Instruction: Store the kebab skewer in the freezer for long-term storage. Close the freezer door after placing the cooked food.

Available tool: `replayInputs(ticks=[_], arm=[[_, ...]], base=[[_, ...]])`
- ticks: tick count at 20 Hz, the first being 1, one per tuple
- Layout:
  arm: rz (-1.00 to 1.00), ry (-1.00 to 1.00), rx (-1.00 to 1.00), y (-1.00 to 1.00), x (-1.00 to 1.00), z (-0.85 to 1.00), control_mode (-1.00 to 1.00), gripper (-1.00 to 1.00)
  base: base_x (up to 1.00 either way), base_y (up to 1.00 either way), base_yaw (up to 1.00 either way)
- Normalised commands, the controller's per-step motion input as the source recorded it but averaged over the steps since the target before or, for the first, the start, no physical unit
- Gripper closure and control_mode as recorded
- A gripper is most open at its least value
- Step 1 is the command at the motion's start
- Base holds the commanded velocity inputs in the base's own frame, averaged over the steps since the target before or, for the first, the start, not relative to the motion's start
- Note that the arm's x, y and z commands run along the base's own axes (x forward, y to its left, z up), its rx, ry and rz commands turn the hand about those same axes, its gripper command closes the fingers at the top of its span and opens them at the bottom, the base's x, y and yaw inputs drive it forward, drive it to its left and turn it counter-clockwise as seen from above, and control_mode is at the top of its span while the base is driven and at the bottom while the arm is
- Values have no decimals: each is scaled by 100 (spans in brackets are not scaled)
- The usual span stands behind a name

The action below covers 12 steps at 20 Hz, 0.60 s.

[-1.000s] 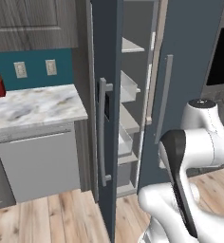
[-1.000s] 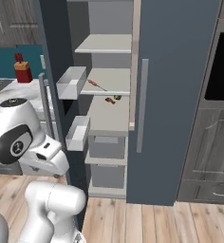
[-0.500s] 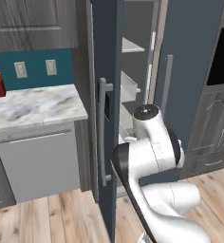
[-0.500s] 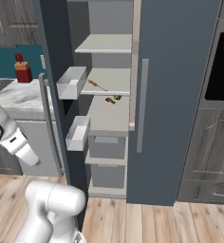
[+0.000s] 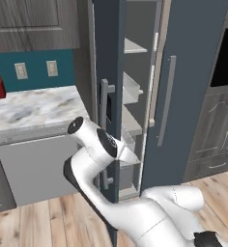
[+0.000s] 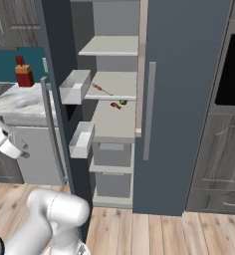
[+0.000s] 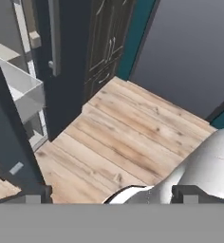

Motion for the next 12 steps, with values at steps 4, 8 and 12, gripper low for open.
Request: replayInputs(ticks=[4,8,12], arm=[[-12,-19,-22,69,71,0,-100,-100],[-3,-27,-22,25,61,1,-100,-100],[0,-30,-24,8,67,0,-100,-100]], base=[[0,0,0],[0,0,0],[0,0,0]])
